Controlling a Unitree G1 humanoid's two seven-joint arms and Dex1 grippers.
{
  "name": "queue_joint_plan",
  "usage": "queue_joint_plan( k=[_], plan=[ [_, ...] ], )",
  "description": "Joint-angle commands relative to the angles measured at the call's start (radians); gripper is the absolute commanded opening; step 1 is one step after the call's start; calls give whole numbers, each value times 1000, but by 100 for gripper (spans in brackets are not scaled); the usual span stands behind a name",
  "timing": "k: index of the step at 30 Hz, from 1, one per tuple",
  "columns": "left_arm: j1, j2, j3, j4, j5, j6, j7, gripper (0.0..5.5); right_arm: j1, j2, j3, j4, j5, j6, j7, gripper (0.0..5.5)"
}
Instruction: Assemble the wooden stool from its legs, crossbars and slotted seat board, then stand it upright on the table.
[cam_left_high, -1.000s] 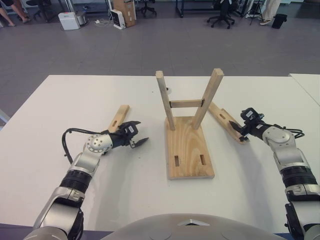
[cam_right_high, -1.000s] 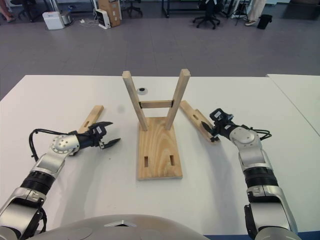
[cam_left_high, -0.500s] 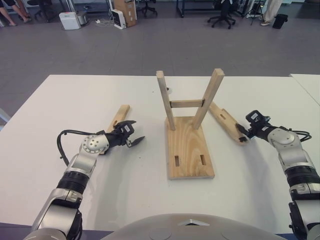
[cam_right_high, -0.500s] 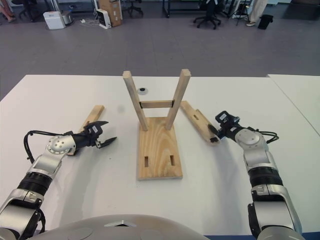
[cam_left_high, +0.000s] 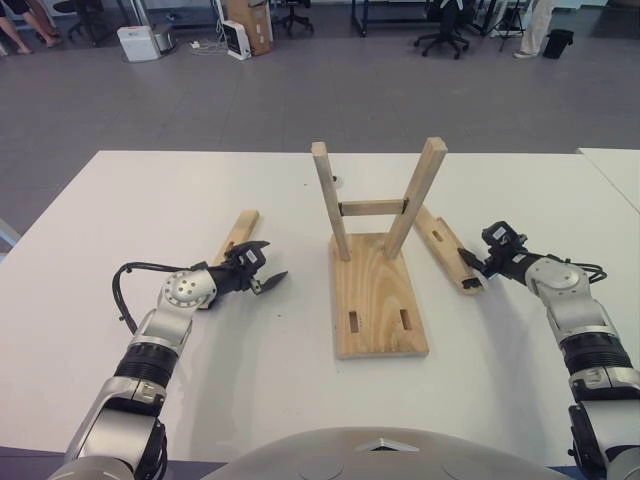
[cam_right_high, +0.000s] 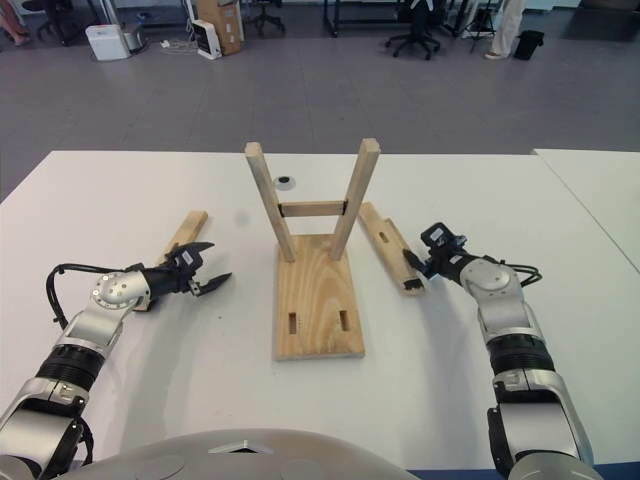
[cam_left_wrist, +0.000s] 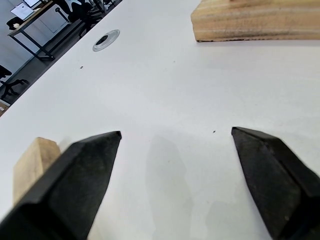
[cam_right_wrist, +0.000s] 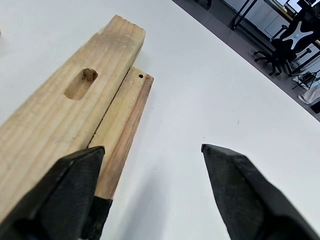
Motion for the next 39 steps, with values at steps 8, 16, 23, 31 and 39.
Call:
queue_joint_plan(
  k=[8, 16, 23, 31, 39],
  plan=[
    [-4, -5, -14, 35, 15, -3, -8, 407, 48, 53, 9, -123, 8, 86, -7, 366],
    [-6, -14, -18, 36, 16, -3, -8, 407, 20, 112, -102, -11, 128, 148, -24, 366],
    [5, -23, -15, 26, 14, 12, 2, 407, 59, 107, -67, -18, 122, 258, -5, 270],
    [33, -169, 175, -183, -373, 379, 13, 407, 83, 115, -89, -10, 131, 301, -51, 132],
    [-98, -234, 403, -451, -639, 617, 246, 407, 36, 151, -233, -185, 254, 275, -125, 130]
  ],
)
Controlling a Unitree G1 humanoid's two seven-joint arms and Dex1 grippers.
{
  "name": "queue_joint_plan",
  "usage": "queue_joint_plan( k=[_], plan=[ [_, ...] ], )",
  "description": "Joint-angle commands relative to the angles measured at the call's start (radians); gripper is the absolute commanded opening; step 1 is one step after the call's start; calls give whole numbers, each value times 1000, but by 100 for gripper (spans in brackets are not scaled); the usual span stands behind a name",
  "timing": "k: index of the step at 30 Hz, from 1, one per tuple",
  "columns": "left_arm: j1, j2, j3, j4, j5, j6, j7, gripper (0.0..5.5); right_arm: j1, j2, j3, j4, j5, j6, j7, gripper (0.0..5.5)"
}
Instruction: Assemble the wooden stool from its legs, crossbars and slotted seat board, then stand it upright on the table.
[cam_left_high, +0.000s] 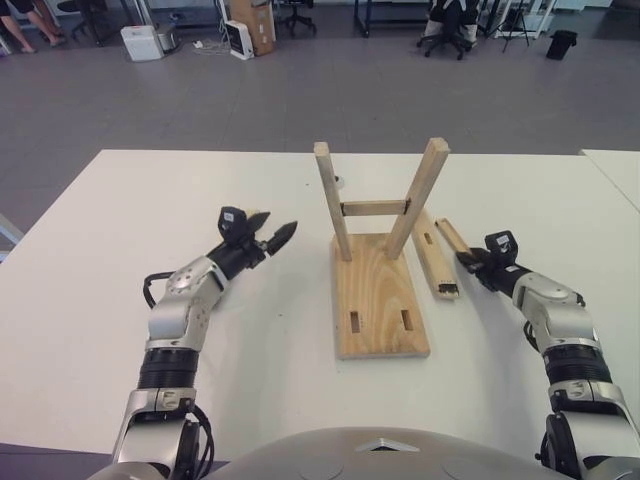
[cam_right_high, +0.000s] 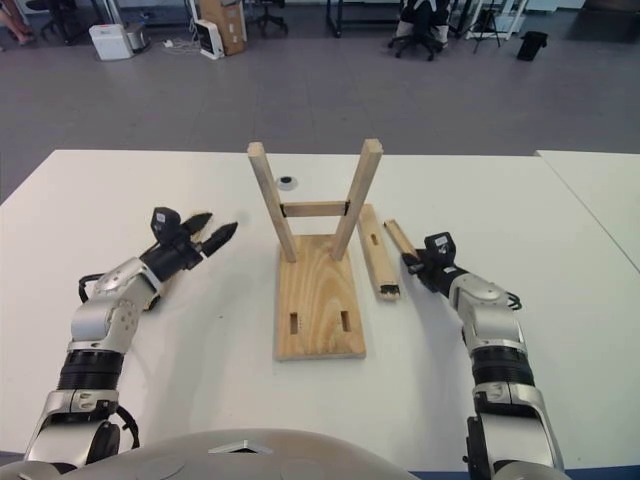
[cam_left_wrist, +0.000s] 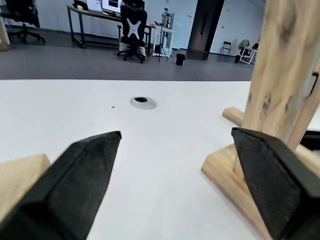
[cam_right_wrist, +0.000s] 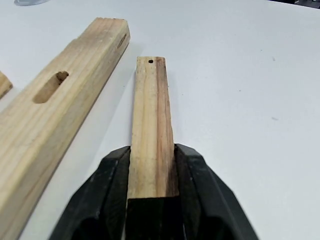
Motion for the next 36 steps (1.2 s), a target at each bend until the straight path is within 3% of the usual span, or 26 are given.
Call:
queue_joint_plan(
  k=[1, 4, 9, 16, 26, 36],
  plan=[
    [-127, 8, 103, -85, -121, 77, 68, 407, -55, 10, -107, -146, 70, -17, -75, 130],
    [-256, -3, 142, -154, -243, 158, 119, 407, -161, 2, -148, -372, 104, -58, -131, 130],
    [-432, -128, 185, -259, -485, 237, 329, 407, -308, 3, -3, -682, 66, -96, -125, 130],
    [-486, -166, 83, -351, -612, 332, 389, 407, -352, 0, 161, -799, 21, -89, -67, 130],
    [-480, -163, 62, -342, -644, 331, 401, 407, -321, 32, 221, -866, 78, -93, 14, 130],
    [-474, -166, 62, -343, -650, 321, 398, 250, -300, 45, 224, -850, 76, -98, 33, 130]
  ],
)
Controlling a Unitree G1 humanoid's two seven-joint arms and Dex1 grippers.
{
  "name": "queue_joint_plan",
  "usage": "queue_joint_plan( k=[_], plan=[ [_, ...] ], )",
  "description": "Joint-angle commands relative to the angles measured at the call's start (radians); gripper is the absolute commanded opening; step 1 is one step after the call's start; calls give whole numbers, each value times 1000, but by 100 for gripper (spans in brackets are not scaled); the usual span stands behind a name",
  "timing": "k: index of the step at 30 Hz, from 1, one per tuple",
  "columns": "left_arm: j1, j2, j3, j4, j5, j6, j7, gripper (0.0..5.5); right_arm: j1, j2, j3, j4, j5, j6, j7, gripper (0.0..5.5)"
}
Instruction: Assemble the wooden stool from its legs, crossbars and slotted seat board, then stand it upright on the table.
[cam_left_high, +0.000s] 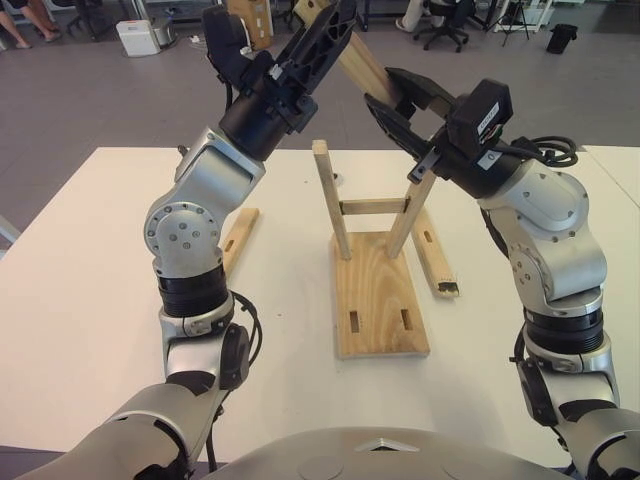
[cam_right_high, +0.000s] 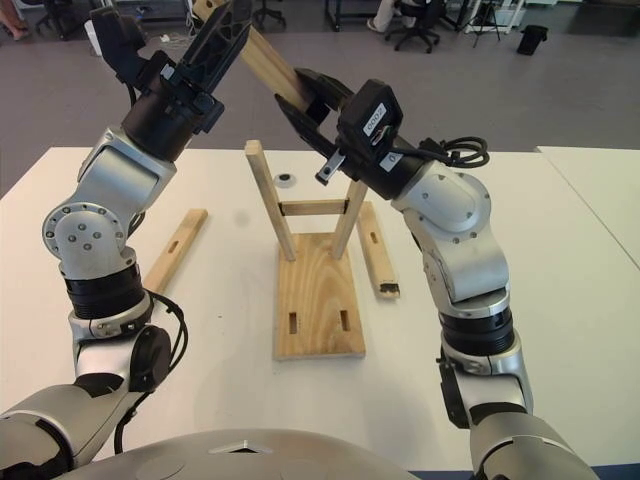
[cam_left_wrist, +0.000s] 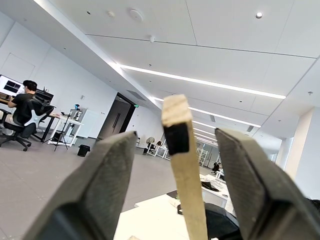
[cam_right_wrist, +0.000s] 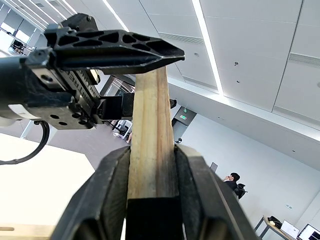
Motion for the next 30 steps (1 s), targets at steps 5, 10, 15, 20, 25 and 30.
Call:
queue_joint_plan(
  k=[5, 10, 15, 20, 25, 30],
  plan=[
    [-6, -1, 1, 7, -9, -11, 5, 178, 11, 14, 3, 12, -10, -1, -5, 130],
    [-8, -6, 3, 12, -15, -13, 5, 100, 13, 18, 5, 23, -19, -8, -8, 130],
    [-9, -8, 6, 16, -17, -14, 6, 44, 18, 19, -3, 31, -40, -13, -25, 130],
    [-10, -3, 11, 29, -9, -21, 10, 41, 10, 25, -20, 58, -76, -9, -60, 130],
    [-28, 19, 28, 75, 42, -50, 19, 41, -3, 49, -56, 70, -38, 16, -80, 220],
    [-16, 94, 113, 115, 117, -130, 32, 40, -105, 82, -310, 179, 35, 10, -279, 300]
  ],
)
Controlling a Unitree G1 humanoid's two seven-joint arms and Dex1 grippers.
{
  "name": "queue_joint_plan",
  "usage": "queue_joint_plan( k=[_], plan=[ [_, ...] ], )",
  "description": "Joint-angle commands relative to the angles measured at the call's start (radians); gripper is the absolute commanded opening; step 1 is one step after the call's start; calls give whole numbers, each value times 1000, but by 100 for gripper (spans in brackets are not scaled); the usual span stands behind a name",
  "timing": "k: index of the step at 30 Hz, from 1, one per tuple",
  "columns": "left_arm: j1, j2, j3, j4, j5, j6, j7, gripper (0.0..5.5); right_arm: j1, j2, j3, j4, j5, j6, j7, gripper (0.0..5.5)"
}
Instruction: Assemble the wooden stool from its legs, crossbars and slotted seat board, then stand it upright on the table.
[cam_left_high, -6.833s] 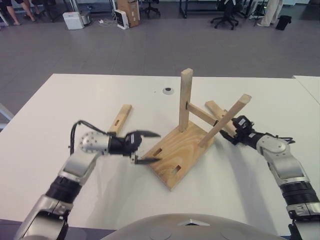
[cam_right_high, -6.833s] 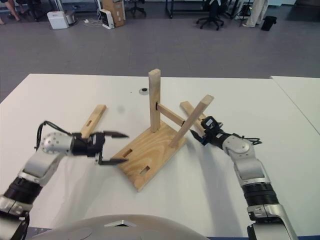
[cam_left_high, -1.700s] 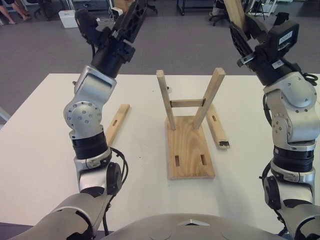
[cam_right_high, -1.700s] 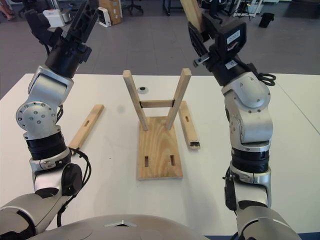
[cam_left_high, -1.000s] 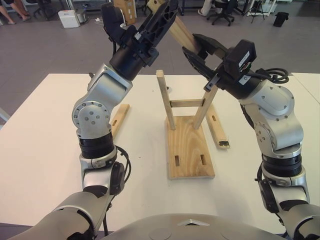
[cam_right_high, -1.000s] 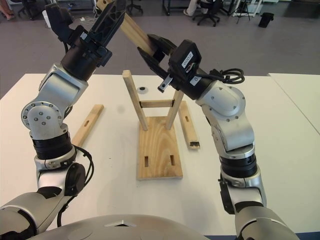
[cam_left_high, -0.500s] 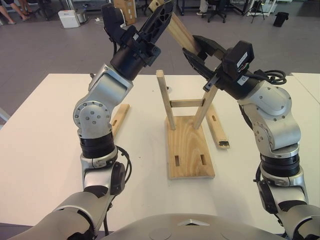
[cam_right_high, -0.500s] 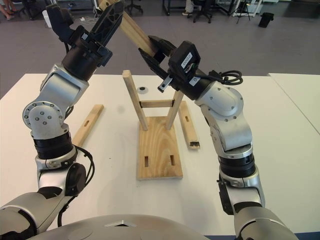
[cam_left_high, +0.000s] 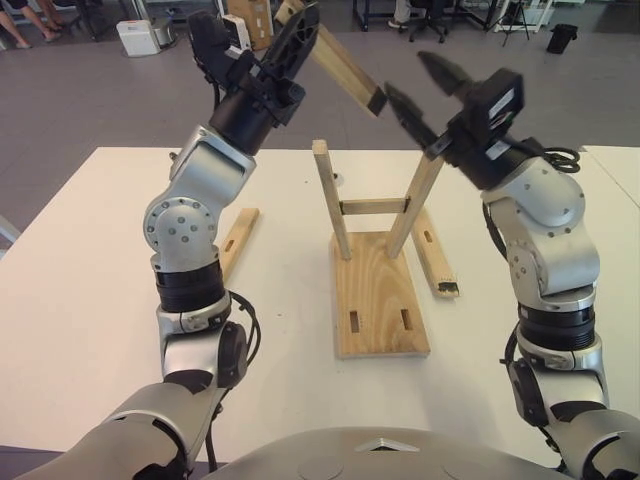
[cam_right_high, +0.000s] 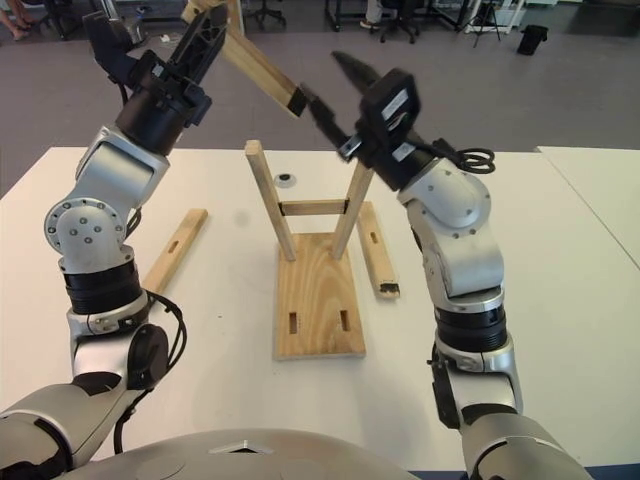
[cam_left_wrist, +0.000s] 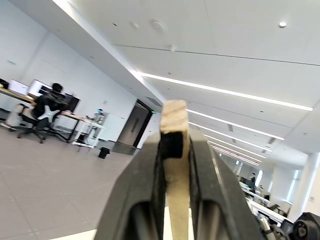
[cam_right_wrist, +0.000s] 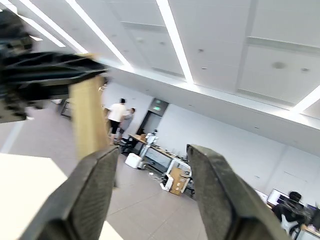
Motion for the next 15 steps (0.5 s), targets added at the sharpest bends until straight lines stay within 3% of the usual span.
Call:
queue_joint_plan(
  k=[1, 3, 6, 11, 15],
  plan=[
    [5, 94, 88, 31, 89, -72, 15, 40, -73, -10, -231, 98, 50, -4, -160, 300],
    [54, 177, 124, 84, 196, -133, 3, 40, -37, -41, -345, 175, 29, -32, -242, 300],
    [239, 291, 80, 179, 433, -230, -63, 40, 135, -59, -399, 327, -62, -122, -281, 300],
    [496, 280, 35, 196, 537, -267, -145, 40, 325, 15, -351, 368, -109, -182, -306, 300],
    [559, 279, 7, 171, 586, -269, -157, 40, 379, 54, -319, 322, -117, -178, -326, 300]
  ],
)
